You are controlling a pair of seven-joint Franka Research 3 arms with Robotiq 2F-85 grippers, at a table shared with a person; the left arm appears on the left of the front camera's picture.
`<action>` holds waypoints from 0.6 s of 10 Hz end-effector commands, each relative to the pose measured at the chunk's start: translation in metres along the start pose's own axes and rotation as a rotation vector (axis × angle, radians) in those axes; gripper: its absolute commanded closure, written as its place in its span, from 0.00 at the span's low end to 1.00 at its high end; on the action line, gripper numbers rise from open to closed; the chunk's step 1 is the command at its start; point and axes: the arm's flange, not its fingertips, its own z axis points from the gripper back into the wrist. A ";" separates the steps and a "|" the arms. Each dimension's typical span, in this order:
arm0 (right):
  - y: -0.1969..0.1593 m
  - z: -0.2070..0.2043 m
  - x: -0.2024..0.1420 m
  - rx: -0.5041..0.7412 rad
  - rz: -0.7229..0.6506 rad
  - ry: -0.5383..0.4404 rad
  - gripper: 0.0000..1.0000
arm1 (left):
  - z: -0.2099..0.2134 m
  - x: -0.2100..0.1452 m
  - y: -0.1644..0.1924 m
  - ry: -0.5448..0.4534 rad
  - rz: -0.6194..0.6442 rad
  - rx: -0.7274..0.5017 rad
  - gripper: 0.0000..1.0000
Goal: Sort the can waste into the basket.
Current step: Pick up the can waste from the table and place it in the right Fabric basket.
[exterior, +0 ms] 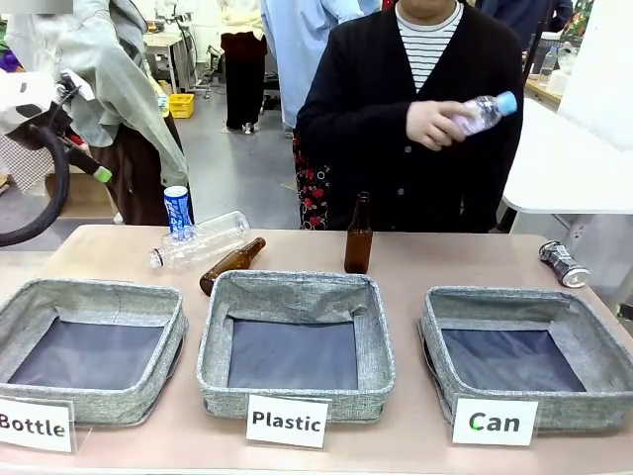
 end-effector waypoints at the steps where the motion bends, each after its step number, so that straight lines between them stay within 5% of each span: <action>1: 0.001 -0.004 -0.001 0.014 0.031 -0.020 0.00 | -0.030 -0.005 0.034 -0.112 -0.181 -0.220 0.00; 2: 0.001 -0.004 -0.001 0.014 0.031 -0.020 0.00 | -0.042 -0.016 0.044 -0.239 -0.251 -0.303 0.00; 3: 0.001 -0.004 -0.001 0.014 0.031 -0.020 0.00 | -0.053 -0.026 0.048 -0.401 -0.310 -0.255 0.00; 6: 0.001 -0.004 -0.001 0.014 0.031 -0.020 0.00 | -0.087 -0.060 0.062 -0.585 -0.366 -0.211 0.00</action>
